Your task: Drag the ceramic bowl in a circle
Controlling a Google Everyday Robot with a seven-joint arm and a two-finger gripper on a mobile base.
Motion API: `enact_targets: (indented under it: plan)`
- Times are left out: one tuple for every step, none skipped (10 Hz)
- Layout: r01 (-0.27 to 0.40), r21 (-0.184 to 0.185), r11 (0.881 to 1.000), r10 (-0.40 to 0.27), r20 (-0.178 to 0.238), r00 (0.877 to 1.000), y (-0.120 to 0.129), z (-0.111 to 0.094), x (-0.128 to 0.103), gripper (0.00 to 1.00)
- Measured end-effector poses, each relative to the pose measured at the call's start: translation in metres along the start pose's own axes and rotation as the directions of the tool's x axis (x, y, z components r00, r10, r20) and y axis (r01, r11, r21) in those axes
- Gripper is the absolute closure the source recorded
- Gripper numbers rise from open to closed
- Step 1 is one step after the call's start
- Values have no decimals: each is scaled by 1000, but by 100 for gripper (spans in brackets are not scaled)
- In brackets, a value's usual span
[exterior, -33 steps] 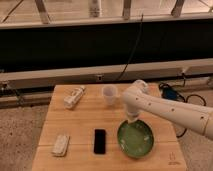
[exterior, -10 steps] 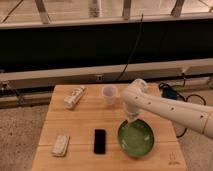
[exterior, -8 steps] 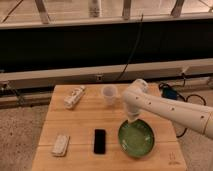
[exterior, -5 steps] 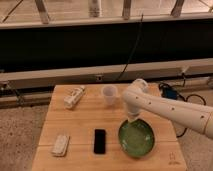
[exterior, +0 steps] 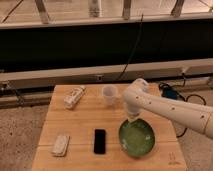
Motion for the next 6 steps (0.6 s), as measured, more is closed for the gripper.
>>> enact_targets:
  plan:
    - [4,-1,1000,-4,0,1000,1,0,0,98]
    - [8,-2,1000,-8,0,1000,0,0,-1,98]
    - [19,-3,1000,-19,-1,1000,0,-1,-4,98]
    - [28,-3,1000,-28,-2,1000,-1,-1,-8,98]
    - [31,-3,999,-31,-4,999,-1,-2,-9,98]
    - [35,-4,999,-35,-4,999,-1,-2,-10,98]
